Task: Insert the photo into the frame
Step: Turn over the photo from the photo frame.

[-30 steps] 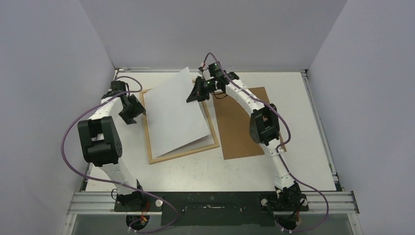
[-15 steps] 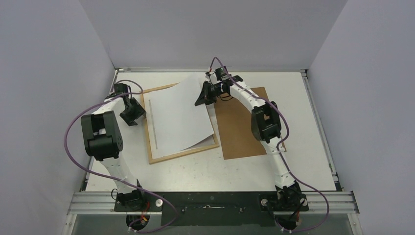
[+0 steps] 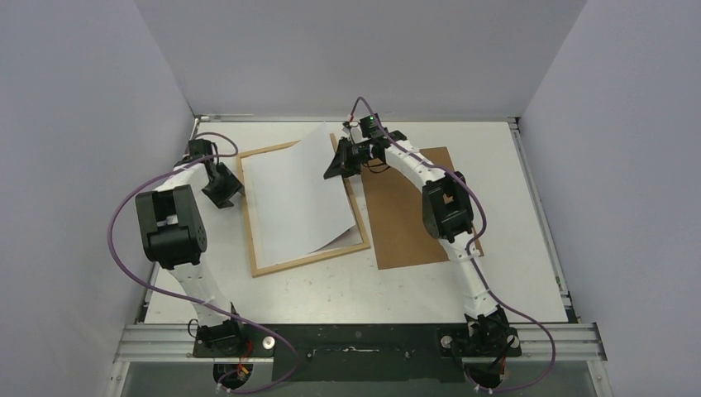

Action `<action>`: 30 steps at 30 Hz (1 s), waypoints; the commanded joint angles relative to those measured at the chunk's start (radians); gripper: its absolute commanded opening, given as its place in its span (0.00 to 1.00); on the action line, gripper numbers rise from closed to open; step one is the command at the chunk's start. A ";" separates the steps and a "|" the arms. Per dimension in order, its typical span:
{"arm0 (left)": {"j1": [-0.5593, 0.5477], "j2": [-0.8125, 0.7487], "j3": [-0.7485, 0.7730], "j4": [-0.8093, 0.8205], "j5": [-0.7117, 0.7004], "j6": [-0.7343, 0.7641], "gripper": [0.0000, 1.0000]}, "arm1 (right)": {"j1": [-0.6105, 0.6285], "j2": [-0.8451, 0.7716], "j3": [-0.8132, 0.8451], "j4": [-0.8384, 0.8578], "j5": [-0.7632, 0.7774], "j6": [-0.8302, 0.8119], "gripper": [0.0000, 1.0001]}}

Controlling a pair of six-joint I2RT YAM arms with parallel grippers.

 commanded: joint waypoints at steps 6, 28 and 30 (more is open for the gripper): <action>0.006 0.023 0.035 0.066 0.116 0.033 0.50 | 0.010 -0.095 -0.029 0.174 -0.076 0.097 0.01; 0.008 0.117 0.090 -0.029 0.086 0.066 0.29 | 0.058 -0.212 -0.188 0.775 -0.185 0.522 0.00; 0.008 0.115 0.089 -0.031 0.085 0.067 0.27 | 0.062 -0.190 -0.190 0.714 -0.187 0.461 0.00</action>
